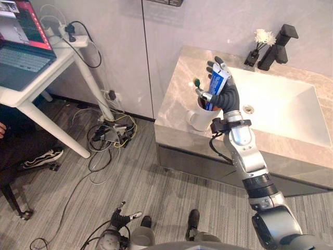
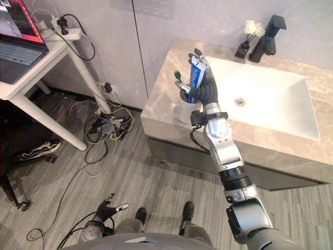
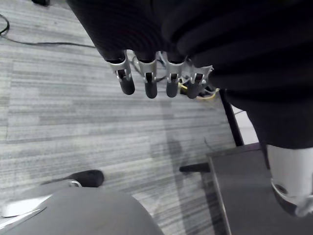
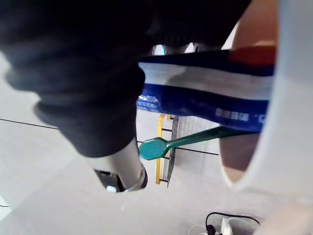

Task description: Organize washtable

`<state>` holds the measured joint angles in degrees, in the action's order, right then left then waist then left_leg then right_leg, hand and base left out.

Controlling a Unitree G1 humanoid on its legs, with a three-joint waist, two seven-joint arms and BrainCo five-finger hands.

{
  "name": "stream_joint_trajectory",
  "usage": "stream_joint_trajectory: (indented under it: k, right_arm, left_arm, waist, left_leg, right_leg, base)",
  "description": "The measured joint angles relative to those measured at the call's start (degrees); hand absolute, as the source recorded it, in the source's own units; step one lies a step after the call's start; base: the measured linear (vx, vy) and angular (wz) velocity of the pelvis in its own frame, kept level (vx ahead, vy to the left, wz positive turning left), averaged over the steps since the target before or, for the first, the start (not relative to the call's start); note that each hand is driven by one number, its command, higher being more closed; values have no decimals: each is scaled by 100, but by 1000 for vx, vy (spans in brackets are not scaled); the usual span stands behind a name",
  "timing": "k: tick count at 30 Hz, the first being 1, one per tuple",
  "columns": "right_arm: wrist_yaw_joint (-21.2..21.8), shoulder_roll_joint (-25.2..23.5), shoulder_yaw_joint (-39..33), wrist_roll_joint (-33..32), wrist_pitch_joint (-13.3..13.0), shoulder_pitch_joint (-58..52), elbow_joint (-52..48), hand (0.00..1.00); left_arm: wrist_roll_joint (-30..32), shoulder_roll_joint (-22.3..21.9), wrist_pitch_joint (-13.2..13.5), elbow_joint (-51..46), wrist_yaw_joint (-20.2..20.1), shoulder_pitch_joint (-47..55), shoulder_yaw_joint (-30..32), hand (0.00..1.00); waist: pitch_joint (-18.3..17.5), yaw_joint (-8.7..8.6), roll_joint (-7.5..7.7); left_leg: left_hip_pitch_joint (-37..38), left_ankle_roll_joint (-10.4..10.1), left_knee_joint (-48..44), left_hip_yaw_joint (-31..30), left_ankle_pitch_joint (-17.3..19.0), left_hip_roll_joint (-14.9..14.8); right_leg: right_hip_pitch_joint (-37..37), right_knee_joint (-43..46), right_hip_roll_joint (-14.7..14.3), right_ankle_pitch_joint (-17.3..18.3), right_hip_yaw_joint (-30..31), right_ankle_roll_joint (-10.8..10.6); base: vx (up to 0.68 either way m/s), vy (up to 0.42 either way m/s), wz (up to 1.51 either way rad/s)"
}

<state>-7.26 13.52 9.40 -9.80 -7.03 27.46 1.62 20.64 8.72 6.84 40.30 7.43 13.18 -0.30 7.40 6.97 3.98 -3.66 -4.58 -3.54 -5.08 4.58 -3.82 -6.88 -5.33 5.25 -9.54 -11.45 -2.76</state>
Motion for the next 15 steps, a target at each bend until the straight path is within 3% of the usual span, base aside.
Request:
stream_joint_trajectory:
  k: [15]
  right_arm:
    - [153,-54,149,-36,-237,-291,-1009,0]
  left_arm:
    - [12,-7,-19,31,-31,37,18,0]
  waist:
    - [-170,-16,20]
  left_leg:
    - [23,1,-58,88,2,2]
  right_leg:
    - [10,0,-1,-12,74,-2]
  base:
    - [-5,2,-2]
